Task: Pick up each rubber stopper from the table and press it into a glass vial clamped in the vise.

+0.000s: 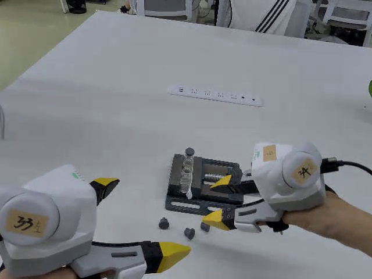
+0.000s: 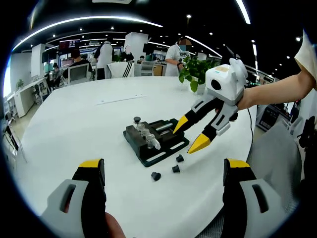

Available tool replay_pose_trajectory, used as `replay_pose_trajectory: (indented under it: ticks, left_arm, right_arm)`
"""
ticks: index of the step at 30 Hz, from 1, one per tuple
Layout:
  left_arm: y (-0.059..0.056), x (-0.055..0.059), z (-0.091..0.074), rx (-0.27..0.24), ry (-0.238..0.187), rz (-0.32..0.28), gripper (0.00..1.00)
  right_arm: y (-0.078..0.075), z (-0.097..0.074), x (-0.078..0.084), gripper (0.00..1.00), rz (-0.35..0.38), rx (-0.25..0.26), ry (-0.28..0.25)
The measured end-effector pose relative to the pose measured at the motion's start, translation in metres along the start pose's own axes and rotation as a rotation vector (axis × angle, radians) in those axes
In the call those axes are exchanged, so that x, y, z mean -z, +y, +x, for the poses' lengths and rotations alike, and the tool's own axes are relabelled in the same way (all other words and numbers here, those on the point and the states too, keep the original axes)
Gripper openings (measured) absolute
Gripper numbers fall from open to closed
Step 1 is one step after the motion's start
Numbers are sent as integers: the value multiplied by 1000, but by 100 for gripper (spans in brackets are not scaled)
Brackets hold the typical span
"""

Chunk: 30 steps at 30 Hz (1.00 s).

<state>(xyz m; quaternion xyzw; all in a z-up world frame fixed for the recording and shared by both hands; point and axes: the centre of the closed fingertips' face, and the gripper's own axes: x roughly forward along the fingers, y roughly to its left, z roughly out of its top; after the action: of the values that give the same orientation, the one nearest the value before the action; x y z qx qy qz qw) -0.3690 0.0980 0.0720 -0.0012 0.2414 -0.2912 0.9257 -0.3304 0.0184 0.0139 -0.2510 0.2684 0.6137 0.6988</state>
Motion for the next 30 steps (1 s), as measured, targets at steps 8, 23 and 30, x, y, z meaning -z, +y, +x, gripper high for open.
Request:
replay_pose_trajectory:
  ticks: [8,23,30]
  left_arm:
    - [-1,1,-2,-2,0,-1,99]
    - [-3,9,-6,-15,9,-21,99]
    - [-6,8,-6,-14,11,-21,99]
  right_arm:
    - [4,7,25,20,43,9,19]
    - [7,17,38,11,78,29,23]
    - [9,18,39,10,83,27,24]
